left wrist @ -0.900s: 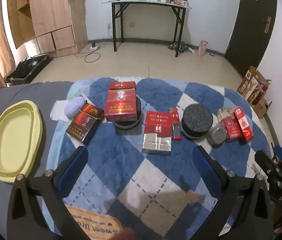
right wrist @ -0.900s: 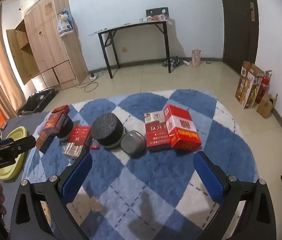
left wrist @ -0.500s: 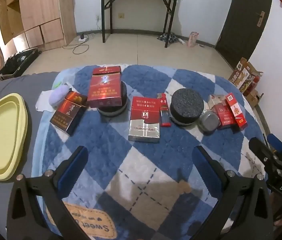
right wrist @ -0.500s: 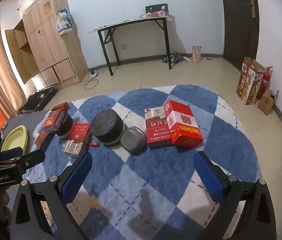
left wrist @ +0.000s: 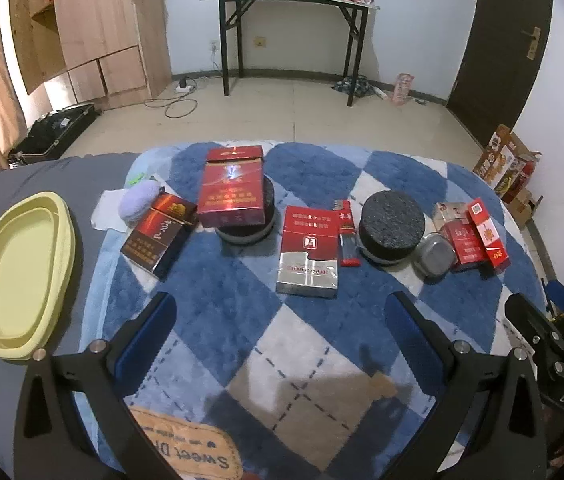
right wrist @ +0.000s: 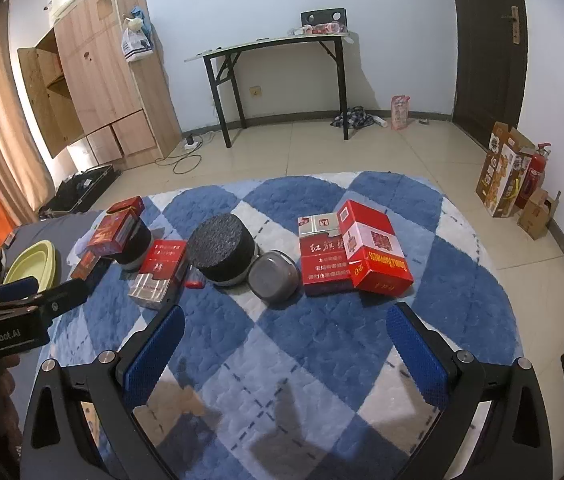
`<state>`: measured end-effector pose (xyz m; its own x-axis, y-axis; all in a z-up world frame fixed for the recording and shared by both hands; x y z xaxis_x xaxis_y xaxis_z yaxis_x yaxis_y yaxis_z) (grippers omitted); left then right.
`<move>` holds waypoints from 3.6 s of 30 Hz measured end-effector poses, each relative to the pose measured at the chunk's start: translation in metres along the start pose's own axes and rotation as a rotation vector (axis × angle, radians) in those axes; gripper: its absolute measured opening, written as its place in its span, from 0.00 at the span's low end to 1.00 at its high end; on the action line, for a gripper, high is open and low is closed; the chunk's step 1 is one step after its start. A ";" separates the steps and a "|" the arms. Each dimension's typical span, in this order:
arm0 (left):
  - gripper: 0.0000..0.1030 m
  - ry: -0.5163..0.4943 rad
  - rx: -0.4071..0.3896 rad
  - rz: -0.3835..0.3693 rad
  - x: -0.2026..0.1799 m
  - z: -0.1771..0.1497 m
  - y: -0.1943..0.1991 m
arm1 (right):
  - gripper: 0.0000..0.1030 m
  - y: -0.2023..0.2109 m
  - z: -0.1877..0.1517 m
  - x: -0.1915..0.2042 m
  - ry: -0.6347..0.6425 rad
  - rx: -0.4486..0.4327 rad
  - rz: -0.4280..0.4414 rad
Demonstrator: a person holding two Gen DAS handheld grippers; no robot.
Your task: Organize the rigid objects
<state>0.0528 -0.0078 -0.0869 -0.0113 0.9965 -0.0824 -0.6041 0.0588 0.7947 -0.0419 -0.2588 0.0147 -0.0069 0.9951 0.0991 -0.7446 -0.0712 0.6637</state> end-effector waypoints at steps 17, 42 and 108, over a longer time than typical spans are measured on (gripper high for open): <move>1.00 -0.006 0.055 -0.036 -0.009 -0.009 -0.005 | 1.00 -0.003 0.001 0.002 0.008 0.010 0.003; 1.00 0.048 0.104 -0.004 0.009 -0.013 -0.012 | 1.00 -0.005 0.001 0.002 0.002 0.027 0.007; 0.91 -0.044 0.174 0.000 0.057 0.084 -0.095 | 0.96 -0.092 0.036 -0.095 -0.260 0.114 0.158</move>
<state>0.1761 0.0482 -0.1163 0.0256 0.9979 -0.0592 -0.4575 0.0644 0.8869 0.0516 -0.3494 -0.0295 0.0649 0.9212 0.3836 -0.6682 -0.2454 0.7024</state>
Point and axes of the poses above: each gripper's, at about its wrist camera, not at the fingertips, and y roughly against the way its jaws point, x to its left, z to its top, the point moved 9 cm from there along -y, roughly the way its jaws point, and after that the axes turned 2 degrees about -z, right-handed, at the moved point
